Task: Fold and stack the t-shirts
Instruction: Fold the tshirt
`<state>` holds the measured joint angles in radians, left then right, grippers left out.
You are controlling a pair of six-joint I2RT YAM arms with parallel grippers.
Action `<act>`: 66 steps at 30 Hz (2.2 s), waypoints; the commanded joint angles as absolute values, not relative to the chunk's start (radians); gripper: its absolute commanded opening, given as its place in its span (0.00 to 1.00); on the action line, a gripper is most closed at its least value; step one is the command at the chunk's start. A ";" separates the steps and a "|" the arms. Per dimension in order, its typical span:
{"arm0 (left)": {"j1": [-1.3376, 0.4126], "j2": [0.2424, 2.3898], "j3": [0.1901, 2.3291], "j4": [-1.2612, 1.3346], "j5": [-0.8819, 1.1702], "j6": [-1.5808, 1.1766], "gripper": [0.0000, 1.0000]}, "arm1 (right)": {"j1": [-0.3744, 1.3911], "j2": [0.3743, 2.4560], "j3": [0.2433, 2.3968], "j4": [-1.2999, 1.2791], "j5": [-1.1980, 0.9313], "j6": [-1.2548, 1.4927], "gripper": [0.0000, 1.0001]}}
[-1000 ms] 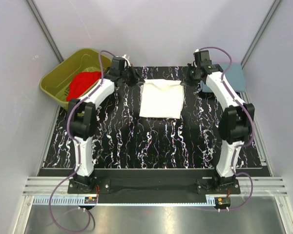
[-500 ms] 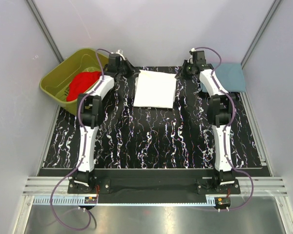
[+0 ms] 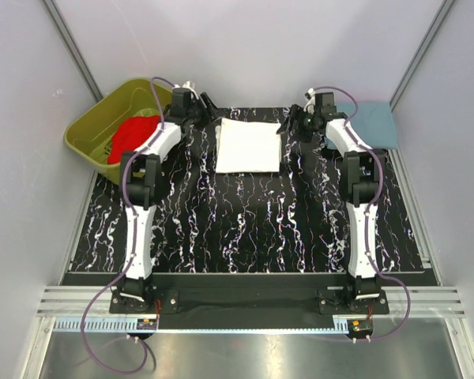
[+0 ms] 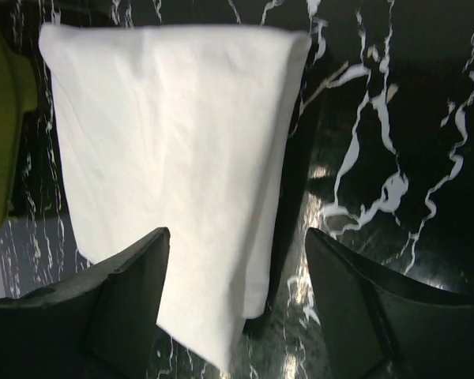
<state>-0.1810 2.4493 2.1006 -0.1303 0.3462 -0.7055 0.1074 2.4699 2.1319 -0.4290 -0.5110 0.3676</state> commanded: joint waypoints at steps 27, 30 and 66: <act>-0.298 2.046 1.431 -0.276 0.282 -0.476 0.58 | 0.167 2.231 1.631 -0.327 -0.637 0.265 0.36; -0.298 2.063 1.424 -0.244 0.299 -0.474 0.58 | 0.167 2.223 1.615 -0.308 -0.652 0.276 0.22; -0.505 1.730 1.072 -0.229 0.308 -0.471 0.66 | 0.216 1.371 0.703 -0.451 -0.440 0.515 0.06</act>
<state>-0.5064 1.6955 1.0336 -0.2405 0.3092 -0.5377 0.2115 1.4006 0.7219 -0.4572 -0.4530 0.4793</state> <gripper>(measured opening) 0.658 0.059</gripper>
